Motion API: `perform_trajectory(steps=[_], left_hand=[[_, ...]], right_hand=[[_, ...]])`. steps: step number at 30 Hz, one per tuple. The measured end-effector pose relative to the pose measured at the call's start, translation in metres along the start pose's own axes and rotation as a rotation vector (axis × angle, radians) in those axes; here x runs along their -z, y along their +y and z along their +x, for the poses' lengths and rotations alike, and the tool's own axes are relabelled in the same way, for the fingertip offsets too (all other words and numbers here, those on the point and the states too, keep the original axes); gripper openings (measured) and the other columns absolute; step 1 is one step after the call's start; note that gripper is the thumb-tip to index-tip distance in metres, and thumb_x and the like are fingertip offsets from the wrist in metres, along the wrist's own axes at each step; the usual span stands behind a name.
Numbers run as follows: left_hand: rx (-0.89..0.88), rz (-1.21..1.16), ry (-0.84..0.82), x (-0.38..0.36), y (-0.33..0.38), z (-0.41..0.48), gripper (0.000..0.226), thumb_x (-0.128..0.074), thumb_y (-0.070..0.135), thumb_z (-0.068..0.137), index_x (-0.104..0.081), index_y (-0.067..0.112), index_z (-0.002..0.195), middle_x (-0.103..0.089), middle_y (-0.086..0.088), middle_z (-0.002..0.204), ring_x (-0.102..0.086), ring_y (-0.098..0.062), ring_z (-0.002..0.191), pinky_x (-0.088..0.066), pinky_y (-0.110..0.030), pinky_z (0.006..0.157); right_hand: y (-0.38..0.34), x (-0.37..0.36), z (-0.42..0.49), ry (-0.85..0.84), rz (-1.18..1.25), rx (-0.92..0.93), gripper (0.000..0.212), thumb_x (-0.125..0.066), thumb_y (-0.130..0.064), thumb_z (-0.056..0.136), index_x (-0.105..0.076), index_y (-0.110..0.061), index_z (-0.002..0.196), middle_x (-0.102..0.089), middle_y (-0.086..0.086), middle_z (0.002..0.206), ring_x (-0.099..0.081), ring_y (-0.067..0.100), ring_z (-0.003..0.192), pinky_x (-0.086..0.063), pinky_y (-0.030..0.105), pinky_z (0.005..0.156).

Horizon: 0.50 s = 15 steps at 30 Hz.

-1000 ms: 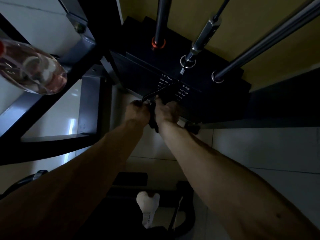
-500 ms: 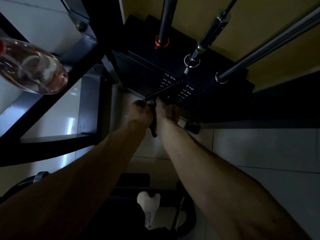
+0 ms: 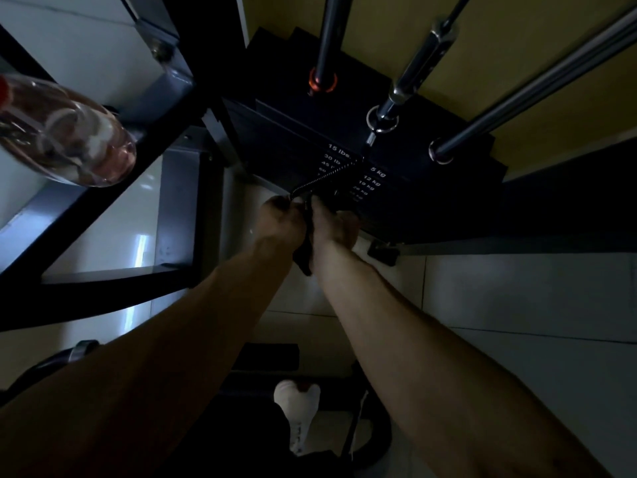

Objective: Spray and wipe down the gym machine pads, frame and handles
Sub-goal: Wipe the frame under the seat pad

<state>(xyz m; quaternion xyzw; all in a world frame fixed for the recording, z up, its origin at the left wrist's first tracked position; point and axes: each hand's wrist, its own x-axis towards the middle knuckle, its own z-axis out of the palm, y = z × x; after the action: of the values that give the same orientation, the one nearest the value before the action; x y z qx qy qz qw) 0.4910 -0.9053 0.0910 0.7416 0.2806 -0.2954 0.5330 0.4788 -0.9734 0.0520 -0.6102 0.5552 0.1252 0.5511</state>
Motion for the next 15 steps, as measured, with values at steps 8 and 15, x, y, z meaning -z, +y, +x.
perform_trajectory(steps=[8,15], left_hand=[[-0.035,-0.091,-0.006,0.002,0.001,0.001,0.027,-0.051,0.026,0.108,-0.064,0.004,0.119,-0.065,-0.005,0.096,-0.064,-0.017,0.085,-0.05,-0.025,0.069],[-0.011,-0.171,-0.012,0.005,-0.008,0.005,0.022,-0.051,0.026,0.108,-0.063,0.009,0.117,-0.064,-0.001,0.094,-0.062,-0.011,0.08,-0.045,-0.018,0.06]], right_hand=[[0.021,-0.002,0.015,-0.193,0.425,-0.058,0.049,-0.079,-0.054,0.077,-0.076,-0.018,0.11,-0.079,0.005,0.105,-0.078,0.022,0.092,-0.062,0.045,0.088],[0.038,-0.011,0.027,-0.214,0.415,-0.102,0.071,-0.078,-0.06,0.065,-0.073,-0.02,0.123,-0.076,0.007,0.119,-0.076,0.024,0.104,-0.062,0.044,0.088]])
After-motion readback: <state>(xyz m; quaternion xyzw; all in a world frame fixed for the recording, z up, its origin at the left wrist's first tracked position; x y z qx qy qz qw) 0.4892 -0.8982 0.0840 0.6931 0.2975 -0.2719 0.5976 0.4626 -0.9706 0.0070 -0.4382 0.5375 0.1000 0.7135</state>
